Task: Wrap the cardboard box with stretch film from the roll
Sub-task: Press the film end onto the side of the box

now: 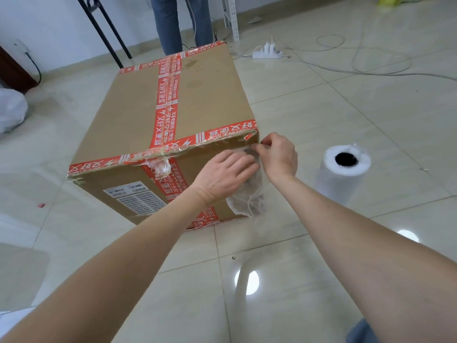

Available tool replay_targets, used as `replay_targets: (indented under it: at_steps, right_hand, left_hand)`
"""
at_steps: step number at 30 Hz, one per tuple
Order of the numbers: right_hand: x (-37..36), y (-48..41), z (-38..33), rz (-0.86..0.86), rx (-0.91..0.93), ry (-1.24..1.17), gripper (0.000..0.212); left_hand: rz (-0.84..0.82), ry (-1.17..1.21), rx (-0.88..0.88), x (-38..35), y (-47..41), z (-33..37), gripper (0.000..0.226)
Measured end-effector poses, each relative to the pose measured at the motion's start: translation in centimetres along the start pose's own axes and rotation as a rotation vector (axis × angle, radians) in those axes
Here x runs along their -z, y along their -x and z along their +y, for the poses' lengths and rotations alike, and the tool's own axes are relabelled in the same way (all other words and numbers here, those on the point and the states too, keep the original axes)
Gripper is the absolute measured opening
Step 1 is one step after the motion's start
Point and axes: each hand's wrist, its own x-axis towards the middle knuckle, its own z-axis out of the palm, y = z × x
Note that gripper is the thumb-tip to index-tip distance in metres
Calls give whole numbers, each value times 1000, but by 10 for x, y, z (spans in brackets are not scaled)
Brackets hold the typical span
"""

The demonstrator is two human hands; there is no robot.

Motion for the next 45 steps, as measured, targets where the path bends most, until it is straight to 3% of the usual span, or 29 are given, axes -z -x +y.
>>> replay_targets:
  at_steps: [6, 9, 12, 17, 20, 23, 25, 28, 34, 45]
  right_hand:
    - [-4, 0, 2, 31, 24, 15, 20]
    - [-2, 6, 0, 54, 55, 41, 18]
    - [3, 20, -1, 120, 205, 115, 24]
    - [-6, 68, 5, 453, 364, 37, 22]
    - [-40, 113, 33, 537, 212, -26, 25]
    - [-71, 146, 72, 395, -209, 86, 46]
    - [-87, 159, 90, 253, -330, 203, 66]
    - [-107, 160, 95, 188, -280, 251, 76]
    - [-136, 139, 92, 105, -316, 223, 60]
    - [-185, 100, 91, 158, -378, 263, 45]
  left_hand:
    - [-493, -514, -417, -33, 20, -38, 64]
    - [-482, -571, -446, -37, 20, -45, 72]
    - [-454, -568, -461, -41, 23, -43, 70]
    - [-369, -402, -422, -52, 26, -42, 62]
    - [-362, -400, -432, -53, 29, -45, 62]
    - [-345, -386, -420, -50, 32, -47, 62]
    - [-339, -380, -415, -48, 34, -47, 59]
    - [-321, -356, -405, -49, 36, -46, 56]
    - [-315, -378, -414, -53, 36, -47, 55]
    - [-142, -420, -402, -66, 40, -45, 45]
